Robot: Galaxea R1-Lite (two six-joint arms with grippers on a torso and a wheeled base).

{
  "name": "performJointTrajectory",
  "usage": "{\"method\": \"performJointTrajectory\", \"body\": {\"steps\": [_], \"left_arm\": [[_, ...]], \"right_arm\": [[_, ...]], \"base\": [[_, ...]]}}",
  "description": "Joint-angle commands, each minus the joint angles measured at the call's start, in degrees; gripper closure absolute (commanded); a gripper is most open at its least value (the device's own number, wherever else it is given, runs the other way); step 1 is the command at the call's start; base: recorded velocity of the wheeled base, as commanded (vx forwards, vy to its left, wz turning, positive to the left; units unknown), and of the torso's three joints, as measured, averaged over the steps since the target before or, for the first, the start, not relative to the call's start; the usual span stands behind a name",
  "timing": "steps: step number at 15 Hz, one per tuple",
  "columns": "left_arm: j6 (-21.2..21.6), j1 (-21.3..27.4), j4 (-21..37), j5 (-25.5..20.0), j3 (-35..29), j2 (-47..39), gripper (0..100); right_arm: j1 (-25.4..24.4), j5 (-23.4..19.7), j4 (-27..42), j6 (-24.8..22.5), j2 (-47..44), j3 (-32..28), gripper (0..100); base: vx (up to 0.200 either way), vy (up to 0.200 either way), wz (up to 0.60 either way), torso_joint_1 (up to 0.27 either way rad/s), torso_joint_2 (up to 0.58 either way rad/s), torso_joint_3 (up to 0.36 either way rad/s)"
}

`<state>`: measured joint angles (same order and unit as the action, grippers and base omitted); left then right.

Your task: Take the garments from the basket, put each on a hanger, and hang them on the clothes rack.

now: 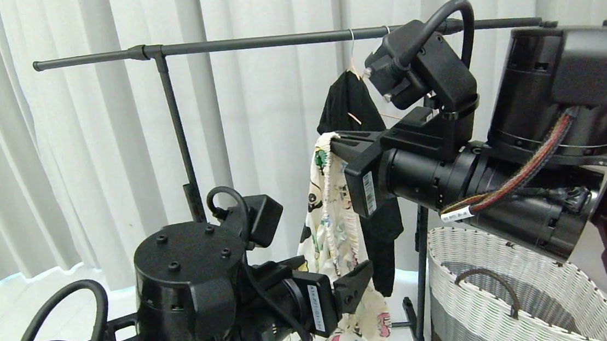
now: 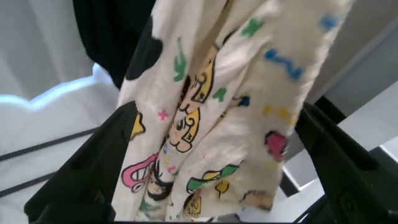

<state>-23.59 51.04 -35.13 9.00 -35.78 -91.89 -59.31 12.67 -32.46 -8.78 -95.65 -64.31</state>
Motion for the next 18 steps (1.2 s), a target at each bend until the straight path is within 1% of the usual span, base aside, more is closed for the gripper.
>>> {"method": "performJointTrajectory", "body": {"steps": [1, 5, 6, 8, 10, 12, 13, 15, 16, 18], "left_arm": [[0.03, -0.15, -0.02, 0.06, 0.62, -0.22, 0], [0.21, 1.6, -0.2, 0.06, 1.59, 1.45, 0], [1.26, 1.96, -0.2, 0.06, 2.82, 1.8, 0], [5.4, 2.31, -1.25, -0.12, 5.72, 2.33, 0], [5.57, 2.22, -1.87, -0.21, 6.25, 2.07, 0], [5.57, 0.81, -1.87, -0.3, 6.16, 1.1, 0], [5.57, 0.02, -1.87, -0.3, 6.16, 0.31, 0], [5.66, -0.07, -1.87, -0.3, 6.34, -0.57, 0], [6.01, -0.07, -1.78, -0.21, 7.83, -0.83, 0], [9.97, -0.07, -1.87, -0.12, 11.96, 0.05, 0]], "right_arm": [[0.07, -0.01, -0.06, -0.01, -0.07, -0.03, 100], [-0.02, -0.01, -0.06, -0.01, -0.24, -0.12, 100], [-0.11, -0.01, -0.06, -0.01, -0.24, -0.12, 100], [-0.9, -0.01, 0.38, -0.01, -0.15, -0.65, 100], [-1.34, -0.01, 1.35, -0.01, -0.15, -1.7, 100], [-1.78, -0.01, 1.97, -0.01, -0.15, -2.58, 100], [-1.95, -0.01, 2.05, -0.01, -0.07, -2.67, 100], [-1.95, 0.08, 2.05, -0.01, 0.02, -2.58, 100], [-1.51, 0.34, 2.14, -0.01, 0.46, -2.23, 100], [1.04, 2.1, 2.49, -0.01, 1.52, -1.44, 100]], "base": [[0.0, 0.0, 0.0, 0.0, 0.0, 0.0], [0.0, 0.0, 0.0, 0.0, 0.0, 0.0], [0.0, 0.0, 0.0, 0.0, 0.0, 0.0], [0.0, 0.0, 0.0, 0.0, 0.0, 0.0], [0.0, 0.0, 0.0, 0.0, 0.0, 0.0], [0.0, 0.0, 0.0, 0.0, 0.0, 0.0], [0.0, 0.0, 0.0, 0.0, 0.0, 0.0], [0.0, 0.0, 0.0, 0.0, 0.0, 0.0], [0.0, 0.0, 0.0, 0.0, 0.0, 0.0], [0.0, 0.0, 0.0, 0.0, 0.0, 0.0]]}}
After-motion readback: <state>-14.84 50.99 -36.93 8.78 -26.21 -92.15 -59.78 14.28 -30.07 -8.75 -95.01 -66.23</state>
